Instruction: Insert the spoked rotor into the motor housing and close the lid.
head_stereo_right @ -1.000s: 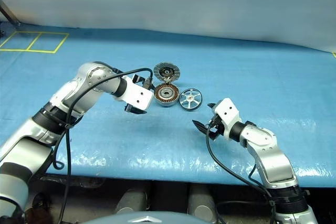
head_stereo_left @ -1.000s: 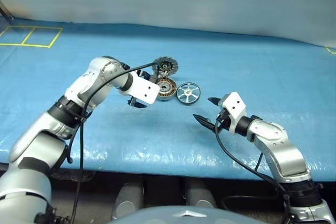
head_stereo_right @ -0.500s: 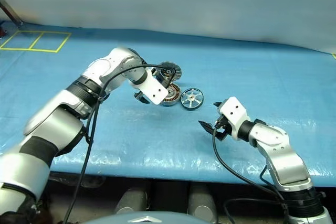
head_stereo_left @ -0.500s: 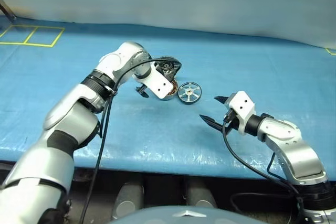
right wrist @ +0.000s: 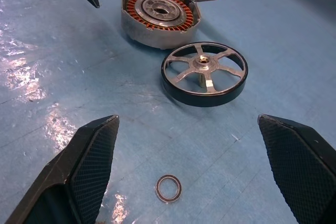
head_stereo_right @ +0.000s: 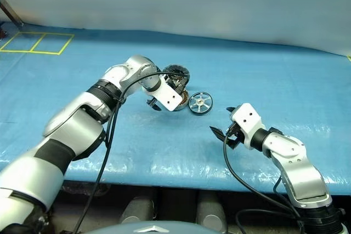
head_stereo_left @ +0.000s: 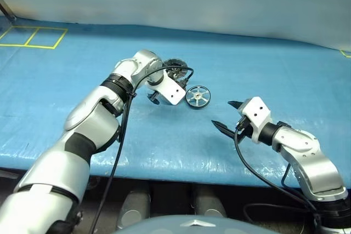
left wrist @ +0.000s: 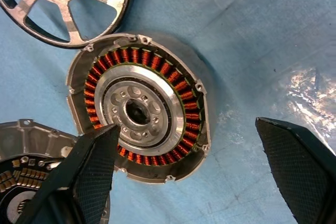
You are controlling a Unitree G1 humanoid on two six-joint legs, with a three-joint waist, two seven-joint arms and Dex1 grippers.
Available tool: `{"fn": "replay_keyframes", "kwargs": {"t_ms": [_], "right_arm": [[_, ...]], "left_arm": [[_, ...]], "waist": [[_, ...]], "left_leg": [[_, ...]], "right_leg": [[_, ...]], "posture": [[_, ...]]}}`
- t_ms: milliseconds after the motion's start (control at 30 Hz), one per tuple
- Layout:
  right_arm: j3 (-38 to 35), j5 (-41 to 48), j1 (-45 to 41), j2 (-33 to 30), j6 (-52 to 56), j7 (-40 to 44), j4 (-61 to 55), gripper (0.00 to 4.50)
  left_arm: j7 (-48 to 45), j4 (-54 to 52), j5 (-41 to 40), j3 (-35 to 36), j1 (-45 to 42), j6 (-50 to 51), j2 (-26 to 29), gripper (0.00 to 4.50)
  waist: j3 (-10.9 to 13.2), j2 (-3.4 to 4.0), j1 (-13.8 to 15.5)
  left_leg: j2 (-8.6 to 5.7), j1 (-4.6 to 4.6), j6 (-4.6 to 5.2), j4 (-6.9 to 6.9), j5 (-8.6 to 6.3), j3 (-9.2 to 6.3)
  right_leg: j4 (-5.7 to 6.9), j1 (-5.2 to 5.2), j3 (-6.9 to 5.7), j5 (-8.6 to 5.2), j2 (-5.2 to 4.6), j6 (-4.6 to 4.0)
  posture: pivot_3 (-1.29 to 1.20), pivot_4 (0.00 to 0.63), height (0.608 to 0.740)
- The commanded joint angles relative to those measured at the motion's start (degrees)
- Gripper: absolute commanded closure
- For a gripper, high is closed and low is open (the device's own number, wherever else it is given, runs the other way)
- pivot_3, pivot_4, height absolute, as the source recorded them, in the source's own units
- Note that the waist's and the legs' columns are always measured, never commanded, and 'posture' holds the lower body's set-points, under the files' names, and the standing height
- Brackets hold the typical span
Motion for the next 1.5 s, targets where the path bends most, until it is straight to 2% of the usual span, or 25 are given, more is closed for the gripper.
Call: {"fn": "replay_keyframes", "kwargs": {"t_ms": [33,1033,1133,1267,1333,1433,1500], "right_arm": [[-1.87,0.03,0.32,0.17,-0.43,-1.22,-2.59,0.03],[-2.72,0.36,2.9,0.95,-0.33,-4.54,-5.56,0.03],[-2.71,0.36,2.95,0.99,-0.17,-4.8,-5.81,0.0],[-2.7,0.21,3.18,1.23,-0.32,-5.08,-5.86,0.0],[-2.64,-0.02,3.24,1.4,-0.44,-5.19,-5.79,0.0],[-2.8,0.01,3.23,1.71,-0.48,-5.36,-5.79,0.0],[-2.76,-0.08,3.12,1.77,-0.51,-5.4,-5.66,0.0]], "left_arm": [[0.78,1.29,1.12,0.27,-2.38,-0.88,-1.26,0.0],[7.04,12.33,3.6,-0.04,-2.13,-0.36,-7.94,0.0],[6.61,12.86,3.45,0.24,-2.08,-0.61,-8.2,0.63],[8.75,13.29,4.1,0.16,-2.02,-0.22,-8.56,1.91],[8.61,13.54,4.2,0.24,-1.96,-0.21,-8.62,1.91],[7.57,13.78,4.31,0.23,-1.74,-0.32,-8.19,2.4],[8.17,13.78,4.31,0.43,-1.61,0.17,-8.03,2.42]], "waist": [[0.0,0.0,0.06],[-0.01,0.01,0.48],[-0.01,0.02,0.49],[-0.02,0.01,0.47],[-0.03,0.04,0.46],[-0.03,0.05,0.45],[-0.04,0.05,0.42]], "left_leg": [[0.0,-0.01,0.0,0.02,0.0,0.0],[-0.02,0.02,0.03,0.17,-0.02,0.0],[-0.02,0.04,0.03,0.24,-0.02,0.0],[-0.03,0.04,0.05,0.26,-0.03,0.0],[-0.03,0.05,0.1,0.26,-0.06,0.0],[-0.03,0.05,0.1,0.26,-0.06,0.01],[-0.03,0.05,0.1,0.26,-0.06,0.01]], "right_leg": [[0.0,0.0,0.0,0.01,0.0,0.01],[0.02,0.12,0.01,0.06,-0.01,0.1],[0.03,0.17,0.01,0.07,-0.01,0.12],[0.03,0.18,0.01,0.08,-0.01,0.13],[0.03,0.18,0.01,0.08,-0.01,0.13],[0.03,0.18,0.02,0.08,-0.01,0.13],[0.03,0.18,0.02,0.08,-0.01,0.13]], "posture": [[0.0,0.15,0.74],[0.0,0.15,0.74],[0.0,0.15,0.74],[0.0,0.15,0.74],[0.0,0.15,0.74],[0.0,0.15,0.74],[0.0,0.15,0.74]]}}
